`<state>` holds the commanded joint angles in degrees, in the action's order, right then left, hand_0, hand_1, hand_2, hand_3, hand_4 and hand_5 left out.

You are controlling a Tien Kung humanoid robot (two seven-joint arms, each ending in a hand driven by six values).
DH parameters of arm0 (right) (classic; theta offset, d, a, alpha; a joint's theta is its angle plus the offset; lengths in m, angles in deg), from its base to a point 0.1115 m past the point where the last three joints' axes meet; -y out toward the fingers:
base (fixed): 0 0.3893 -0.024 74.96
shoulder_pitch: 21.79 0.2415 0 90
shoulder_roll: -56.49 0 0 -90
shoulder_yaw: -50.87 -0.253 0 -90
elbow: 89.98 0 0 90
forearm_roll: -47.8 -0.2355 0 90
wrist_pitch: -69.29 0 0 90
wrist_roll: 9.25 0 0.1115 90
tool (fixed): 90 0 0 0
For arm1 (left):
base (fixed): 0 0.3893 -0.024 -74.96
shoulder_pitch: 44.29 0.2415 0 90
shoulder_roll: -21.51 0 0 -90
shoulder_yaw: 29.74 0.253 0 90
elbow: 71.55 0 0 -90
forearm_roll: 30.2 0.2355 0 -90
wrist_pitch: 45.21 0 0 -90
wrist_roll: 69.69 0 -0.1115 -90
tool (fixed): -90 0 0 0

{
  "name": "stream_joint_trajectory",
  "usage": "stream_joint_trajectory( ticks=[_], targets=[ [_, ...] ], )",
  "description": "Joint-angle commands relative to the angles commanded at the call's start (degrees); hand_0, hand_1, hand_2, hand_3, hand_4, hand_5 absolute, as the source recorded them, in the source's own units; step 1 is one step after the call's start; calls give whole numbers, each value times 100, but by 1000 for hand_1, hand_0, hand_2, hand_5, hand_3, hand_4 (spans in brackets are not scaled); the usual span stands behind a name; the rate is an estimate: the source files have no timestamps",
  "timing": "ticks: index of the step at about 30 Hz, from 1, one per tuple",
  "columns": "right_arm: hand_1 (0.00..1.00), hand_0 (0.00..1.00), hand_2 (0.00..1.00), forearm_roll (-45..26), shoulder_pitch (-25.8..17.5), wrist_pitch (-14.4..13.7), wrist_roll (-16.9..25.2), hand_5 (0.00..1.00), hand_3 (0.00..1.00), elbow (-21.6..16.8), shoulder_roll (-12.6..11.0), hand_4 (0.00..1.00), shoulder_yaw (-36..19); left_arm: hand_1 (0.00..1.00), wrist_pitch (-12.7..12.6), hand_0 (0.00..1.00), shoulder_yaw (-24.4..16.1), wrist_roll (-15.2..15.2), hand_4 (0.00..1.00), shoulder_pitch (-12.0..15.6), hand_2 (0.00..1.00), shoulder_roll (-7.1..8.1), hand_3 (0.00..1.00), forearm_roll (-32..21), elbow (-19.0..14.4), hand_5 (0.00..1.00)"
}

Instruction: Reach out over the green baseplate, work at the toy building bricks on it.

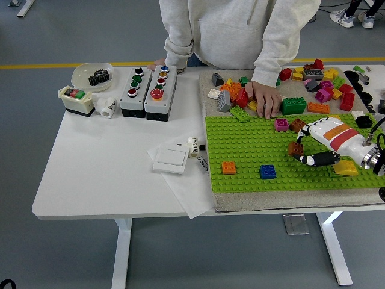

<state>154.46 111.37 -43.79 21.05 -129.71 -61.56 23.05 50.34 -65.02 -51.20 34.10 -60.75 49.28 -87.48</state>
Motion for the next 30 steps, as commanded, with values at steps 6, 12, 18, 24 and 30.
stream_joint_trajectory(
  ticks=[6, 12, 18, 24, 30],
  targets=[
    [586, 643, 605, 234, -18, -21, 133, 610, 528, -430, -235, 728, 85, 743, 6, 741, 5, -4, 659, -5, 749, 4, 596, 6, 2, 597],
    [587, 643, 604, 443, 8, -96, 187, 609, 529, -576, -405, 727, 304, 743, -6, 741, 36, -16, 659, -21, 747, 7, 596, -44, 5, 599],
    [587, 643, 607, 508, 87, -159, 255, 609, 529, -646, -463, 728, 569, 743, -10, 740, 48, -20, 660, -32, 746, 6, 595, -59, 6, 601],
    [589, 644, 606, 546, 144, -196, 280, 609, 532, -711, -460, 730, 697, 742, -10, 740, 49, -22, 659, -35, 746, 6, 596, -66, 6, 598],
    [589, 647, 609, 574, 192, -208, 274, 609, 536, -714, -417, 733, 778, 741, -14, 740, 69, -22, 661, -41, 748, 8, 596, -96, 5, 600]
  ],
)
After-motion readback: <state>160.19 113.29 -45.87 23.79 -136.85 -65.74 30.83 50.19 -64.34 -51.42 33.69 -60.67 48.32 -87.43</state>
